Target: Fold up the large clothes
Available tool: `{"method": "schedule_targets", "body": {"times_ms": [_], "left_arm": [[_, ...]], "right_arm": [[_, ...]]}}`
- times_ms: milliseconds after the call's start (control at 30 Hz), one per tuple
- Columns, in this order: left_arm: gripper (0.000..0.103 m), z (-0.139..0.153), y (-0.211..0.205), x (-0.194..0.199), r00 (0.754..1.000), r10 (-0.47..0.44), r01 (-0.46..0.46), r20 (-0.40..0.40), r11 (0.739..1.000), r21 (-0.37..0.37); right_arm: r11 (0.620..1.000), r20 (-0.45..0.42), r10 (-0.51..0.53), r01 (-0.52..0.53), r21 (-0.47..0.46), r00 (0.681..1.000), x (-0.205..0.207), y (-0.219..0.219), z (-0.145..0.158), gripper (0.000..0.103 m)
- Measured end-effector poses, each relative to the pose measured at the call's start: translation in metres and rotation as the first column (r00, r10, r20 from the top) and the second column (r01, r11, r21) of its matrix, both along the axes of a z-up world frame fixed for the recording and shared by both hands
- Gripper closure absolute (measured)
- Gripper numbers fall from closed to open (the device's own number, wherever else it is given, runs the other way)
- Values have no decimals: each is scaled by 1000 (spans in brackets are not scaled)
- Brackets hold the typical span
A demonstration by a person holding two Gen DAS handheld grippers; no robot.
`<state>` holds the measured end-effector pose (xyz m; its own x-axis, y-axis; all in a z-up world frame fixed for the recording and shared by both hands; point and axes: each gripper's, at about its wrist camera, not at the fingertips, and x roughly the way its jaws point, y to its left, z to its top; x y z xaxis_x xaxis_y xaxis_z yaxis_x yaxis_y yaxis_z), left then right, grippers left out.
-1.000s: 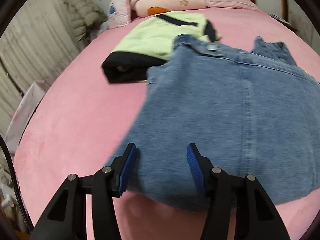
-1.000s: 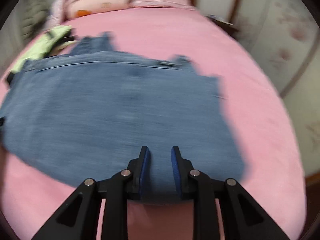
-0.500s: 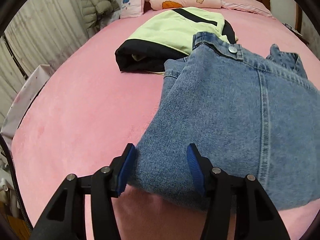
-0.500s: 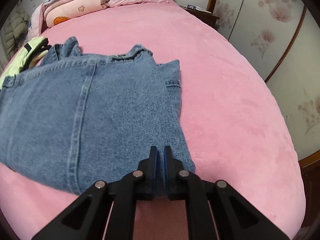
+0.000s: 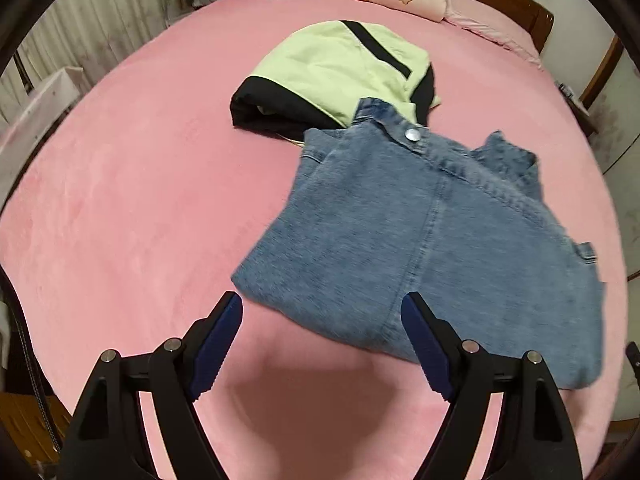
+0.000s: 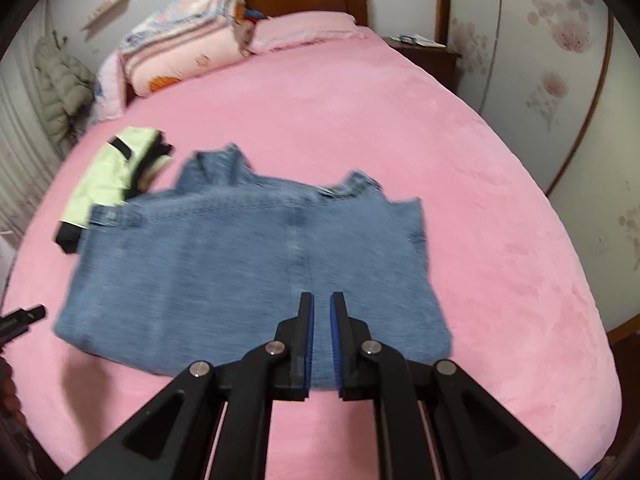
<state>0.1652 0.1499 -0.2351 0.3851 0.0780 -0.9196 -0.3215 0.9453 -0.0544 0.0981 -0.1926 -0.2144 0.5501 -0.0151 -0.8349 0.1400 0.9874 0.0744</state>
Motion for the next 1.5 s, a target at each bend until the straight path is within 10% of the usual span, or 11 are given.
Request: {"method": "schedule_targets", "body": {"times_ms": [233,600,1200,1267,1333,1500], "left_arm": [[22,-6,8,-30,998,44,-36,48,988,-151],[22,-107,35,-36,989,119,-61,87,867,-495],[23,-133,46,45,955,75,110,287,809,-578],[32,-129,44,49,958,66,108,278,817,-567],[65,-126,41,55,965,31,117,260,838,-533],[79,-121,42,55,968,-10,136,249,858,-495]], "right_arm": [[998,39,53,-54,31,998,-8,44,17,95],[977,-34,202,-199,83,979,-4,101,-33,95],[970,6,243,-243,19,970,22,141,-70,95],[972,8,236,-236,1,972,32,144,-73,95],[973,13,230,-230,-8,973,43,147,-76,95],[979,54,204,-203,-27,978,75,155,-88,95]]}}
